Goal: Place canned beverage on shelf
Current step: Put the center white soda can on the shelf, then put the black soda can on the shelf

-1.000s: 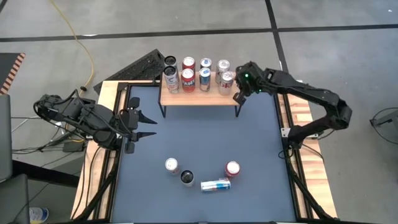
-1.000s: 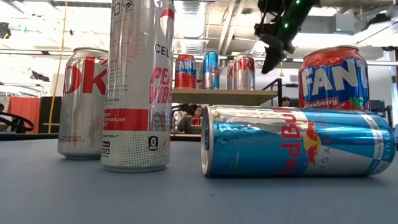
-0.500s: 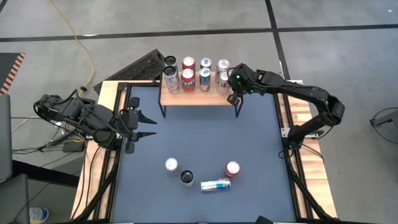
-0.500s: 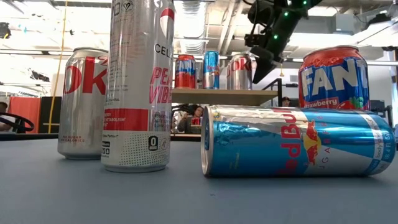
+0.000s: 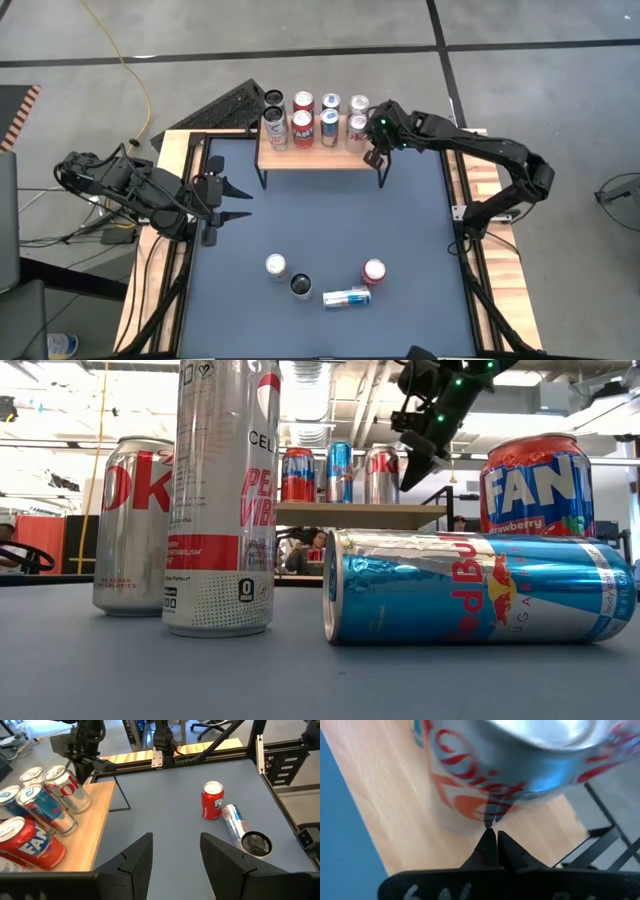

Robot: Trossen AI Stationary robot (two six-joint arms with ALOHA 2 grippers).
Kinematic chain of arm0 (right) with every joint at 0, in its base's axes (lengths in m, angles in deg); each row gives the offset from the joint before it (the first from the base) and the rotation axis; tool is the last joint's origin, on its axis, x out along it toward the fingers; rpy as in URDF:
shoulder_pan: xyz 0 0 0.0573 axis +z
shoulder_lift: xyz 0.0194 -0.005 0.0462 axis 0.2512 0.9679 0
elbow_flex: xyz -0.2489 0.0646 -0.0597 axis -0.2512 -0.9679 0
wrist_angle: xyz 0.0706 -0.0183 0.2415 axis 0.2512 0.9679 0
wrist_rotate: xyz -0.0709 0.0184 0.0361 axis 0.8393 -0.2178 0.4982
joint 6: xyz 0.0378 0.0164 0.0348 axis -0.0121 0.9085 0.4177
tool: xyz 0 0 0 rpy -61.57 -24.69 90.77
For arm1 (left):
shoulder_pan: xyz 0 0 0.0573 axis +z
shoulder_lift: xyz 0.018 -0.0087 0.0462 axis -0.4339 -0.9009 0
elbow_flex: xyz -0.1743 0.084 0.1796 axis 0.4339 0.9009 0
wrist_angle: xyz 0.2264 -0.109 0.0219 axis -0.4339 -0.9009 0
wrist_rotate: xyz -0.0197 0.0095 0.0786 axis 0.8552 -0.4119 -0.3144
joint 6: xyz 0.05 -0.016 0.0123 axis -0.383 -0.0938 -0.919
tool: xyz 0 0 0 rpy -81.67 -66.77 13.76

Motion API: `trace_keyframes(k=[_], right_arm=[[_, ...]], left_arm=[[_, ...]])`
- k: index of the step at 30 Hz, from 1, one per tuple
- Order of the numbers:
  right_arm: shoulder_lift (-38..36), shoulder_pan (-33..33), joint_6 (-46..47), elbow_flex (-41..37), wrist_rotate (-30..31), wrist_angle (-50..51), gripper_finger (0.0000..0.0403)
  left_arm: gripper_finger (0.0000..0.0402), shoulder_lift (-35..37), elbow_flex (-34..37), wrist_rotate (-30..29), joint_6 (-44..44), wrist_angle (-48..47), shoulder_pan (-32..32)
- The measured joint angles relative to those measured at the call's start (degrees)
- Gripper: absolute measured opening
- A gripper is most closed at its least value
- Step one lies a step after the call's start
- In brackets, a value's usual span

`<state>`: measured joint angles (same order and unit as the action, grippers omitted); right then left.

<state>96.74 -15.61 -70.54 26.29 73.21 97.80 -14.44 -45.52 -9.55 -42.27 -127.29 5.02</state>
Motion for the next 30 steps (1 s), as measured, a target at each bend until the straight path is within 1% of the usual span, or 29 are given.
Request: trace_keyframes(k=[10, 17, 18, 20, 22, 24, 27, 30], right_arm=[[-0.54, 0.12, 0.57, 0.02, 0.0, 1.08, 0.0], [-4.87, 2.92, 3.63, 0.06, 0.9, 9.57, 0.0], [-5.86, 3.55, 4.4, 0.06, -0.19, 11.33, 0.0], [-8.15, 4.84, 5.7, 0.06, -5.4, 16.09, 0.0], [-10.18, 7.13, 8.31, 0.07, -10.82, 19.06, 0.0], [-11.52, 10.34, 10.96, 0.11, -14.34, 21.51, 0.0], [-12.72, 16.76, 11.66, 0.06, -15.04, 22.67, 0.0002], [-13.29, 23.43, 11.78, 1.01, -15.02, 22.84, 0.0027]], left_arm=[[0.0156, 0.0, 0.0, -0.64, 0.56, 0.01, 0.0], [0.0156, 0.0, 0.0, -1.31, 0.58, -0.03, -0.01], [0.0156, 0.0, 0.0, -1.27, 0.58, -0.14, 0.0], [0.0156, 0.0, 0.0, -0.24, 0.58, -0.4, 0.01], [0.0156, -0.02, 0.0, 0.88, 0.58, -0.43, -0.01], [0.0156, -0.02, 0.0, 1.33, 0.54, -0.41, -0.01], [0.0156, -0.15, 0.0, 1.29, 0.45, -0.26, -0.01], [0.0156, -0.45, -0.01, 1.28, 0.43, -0.21, -0.01]])
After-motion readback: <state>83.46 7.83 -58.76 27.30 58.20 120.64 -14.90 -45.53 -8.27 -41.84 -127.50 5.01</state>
